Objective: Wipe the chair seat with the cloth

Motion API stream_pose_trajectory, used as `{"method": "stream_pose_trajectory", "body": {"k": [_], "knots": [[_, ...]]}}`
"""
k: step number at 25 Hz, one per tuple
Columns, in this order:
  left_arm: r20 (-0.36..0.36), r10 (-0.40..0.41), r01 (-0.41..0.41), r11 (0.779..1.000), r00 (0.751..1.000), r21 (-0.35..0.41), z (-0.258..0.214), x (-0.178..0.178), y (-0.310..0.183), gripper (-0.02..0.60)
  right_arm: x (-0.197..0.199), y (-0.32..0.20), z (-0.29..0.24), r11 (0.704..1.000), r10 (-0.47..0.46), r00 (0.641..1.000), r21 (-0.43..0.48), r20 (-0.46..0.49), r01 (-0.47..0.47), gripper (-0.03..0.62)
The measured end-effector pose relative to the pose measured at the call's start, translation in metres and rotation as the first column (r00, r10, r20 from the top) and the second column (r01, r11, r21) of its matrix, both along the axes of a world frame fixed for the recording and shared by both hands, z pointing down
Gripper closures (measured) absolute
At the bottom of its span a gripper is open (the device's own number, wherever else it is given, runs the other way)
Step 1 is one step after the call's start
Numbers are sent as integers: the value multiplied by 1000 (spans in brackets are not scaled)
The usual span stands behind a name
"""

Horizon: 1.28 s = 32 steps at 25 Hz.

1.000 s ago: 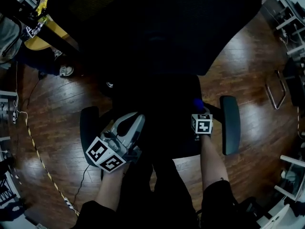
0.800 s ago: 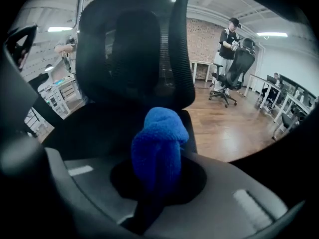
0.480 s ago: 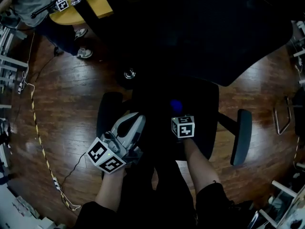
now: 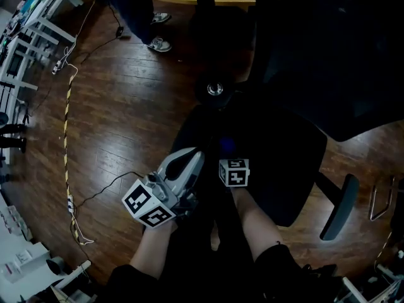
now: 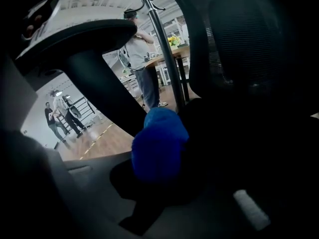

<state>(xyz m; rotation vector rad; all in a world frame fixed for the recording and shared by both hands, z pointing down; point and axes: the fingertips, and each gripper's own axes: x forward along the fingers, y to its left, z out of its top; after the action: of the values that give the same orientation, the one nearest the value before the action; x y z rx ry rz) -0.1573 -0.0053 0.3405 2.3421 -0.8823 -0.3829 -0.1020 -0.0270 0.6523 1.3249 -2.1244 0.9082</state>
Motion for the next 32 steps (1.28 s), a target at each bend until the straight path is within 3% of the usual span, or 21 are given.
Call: {"method": "stream_pose_trajectory", "body": {"k": [4, 10, 14, 18, 23, 27, 32], "knots": [[-6, 11, -11, 1000, 1000, -1, 2, -5, 3, 589, 2, 6, 7, 1000, -10, 998, 7, -54, 10, 560], [-10, 96, -96, 995, 995, 7, 16, 24, 3, 589, 64, 26, 41, 994, 102, 987, -34, -125, -107, 560], [-21, 196, -195, 981, 980, 17, 11, 72, 18, 590, 149, 62, 45, 968, 228, 955, -60, -188, -243, 560], [-52, 314, -313, 949, 948, 26, -8, 137, 21, 589, 245, 99, 22, 922, 356, 898, -59, -259, -382, 560], [-85, 421, -420, 907, 903, 31, -12, 204, 33, 589, 323, 140, 4, 898, 406, 858, -37, -314, -438, 560], [-95, 485, -485, 874, 869, 28, -10, 233, 43, 589, 344, 158, 4, 885, 435, 848, -28, -303, -464, 560], [-84, 469, -470, 883, 879, 12, -5, 232, 41, 589, 349, 157, 2, 880, 443, 850, -44, -285, -474, 560]]}}
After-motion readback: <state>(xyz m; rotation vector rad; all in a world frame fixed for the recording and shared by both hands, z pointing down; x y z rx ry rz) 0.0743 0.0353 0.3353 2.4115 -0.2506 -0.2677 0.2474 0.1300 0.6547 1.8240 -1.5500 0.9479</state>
